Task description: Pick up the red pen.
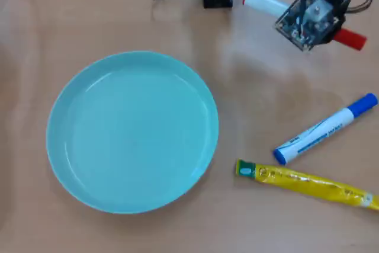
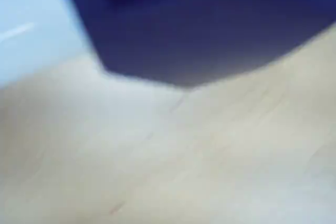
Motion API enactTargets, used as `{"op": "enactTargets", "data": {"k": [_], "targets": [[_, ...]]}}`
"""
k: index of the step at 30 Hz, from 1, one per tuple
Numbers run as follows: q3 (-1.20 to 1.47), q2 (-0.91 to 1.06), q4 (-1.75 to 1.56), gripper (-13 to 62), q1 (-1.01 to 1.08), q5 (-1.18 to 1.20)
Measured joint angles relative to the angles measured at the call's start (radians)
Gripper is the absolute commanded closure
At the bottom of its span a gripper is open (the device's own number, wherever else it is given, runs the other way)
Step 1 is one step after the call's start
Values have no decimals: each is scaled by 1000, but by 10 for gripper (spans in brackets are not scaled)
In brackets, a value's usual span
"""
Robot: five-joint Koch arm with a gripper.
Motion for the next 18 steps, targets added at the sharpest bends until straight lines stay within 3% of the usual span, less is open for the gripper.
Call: {"op": "enactTargets", "data": {"k": [12,18], "targets": [[-364,40,49,559,258,-51],[-377,41,2,559,325,-270]]}}
